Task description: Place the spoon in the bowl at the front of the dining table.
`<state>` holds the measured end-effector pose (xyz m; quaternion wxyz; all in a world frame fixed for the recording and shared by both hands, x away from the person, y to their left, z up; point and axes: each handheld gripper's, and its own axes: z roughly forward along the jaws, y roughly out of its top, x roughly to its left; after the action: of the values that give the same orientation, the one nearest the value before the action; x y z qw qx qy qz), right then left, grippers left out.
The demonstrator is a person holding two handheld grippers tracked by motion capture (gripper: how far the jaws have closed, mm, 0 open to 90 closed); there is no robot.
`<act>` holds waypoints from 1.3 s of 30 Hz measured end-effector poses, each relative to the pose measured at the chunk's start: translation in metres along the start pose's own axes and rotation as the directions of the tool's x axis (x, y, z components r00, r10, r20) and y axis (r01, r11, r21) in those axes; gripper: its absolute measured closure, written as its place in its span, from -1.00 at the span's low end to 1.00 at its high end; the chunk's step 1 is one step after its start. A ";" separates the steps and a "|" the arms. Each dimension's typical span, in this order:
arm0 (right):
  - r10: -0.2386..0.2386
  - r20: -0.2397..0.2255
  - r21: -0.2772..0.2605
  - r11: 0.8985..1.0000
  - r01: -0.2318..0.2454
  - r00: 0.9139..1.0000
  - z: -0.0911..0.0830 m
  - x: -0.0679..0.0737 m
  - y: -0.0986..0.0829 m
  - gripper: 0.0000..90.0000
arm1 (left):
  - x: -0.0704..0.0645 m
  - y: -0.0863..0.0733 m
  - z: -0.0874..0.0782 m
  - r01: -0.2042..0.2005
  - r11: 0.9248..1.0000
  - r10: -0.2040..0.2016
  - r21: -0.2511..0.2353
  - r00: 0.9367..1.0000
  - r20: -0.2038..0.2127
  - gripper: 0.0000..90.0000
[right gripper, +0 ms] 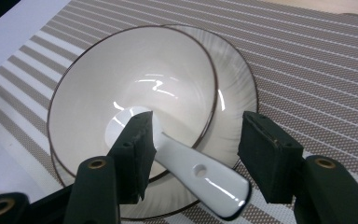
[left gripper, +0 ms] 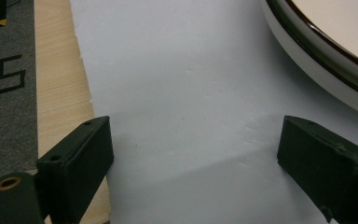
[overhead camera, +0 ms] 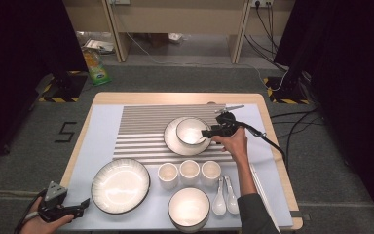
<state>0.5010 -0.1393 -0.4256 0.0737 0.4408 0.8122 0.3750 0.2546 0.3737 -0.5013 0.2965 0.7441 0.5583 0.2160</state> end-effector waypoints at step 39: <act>-0.047 0.071 -0.001 0.999 0.048 0.996 -0.064 0.005 -0.032 0.11 | 0.000 -0.001 0.000 -0.003 1.000 0.003 -0.002 1.000 0.000 -0.79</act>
<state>0.4487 -0.1806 -0.4009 0.1120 0.4343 0.8187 0.3585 0.2541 0.3740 -0.5016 0.2969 0.7448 0.5569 0.2169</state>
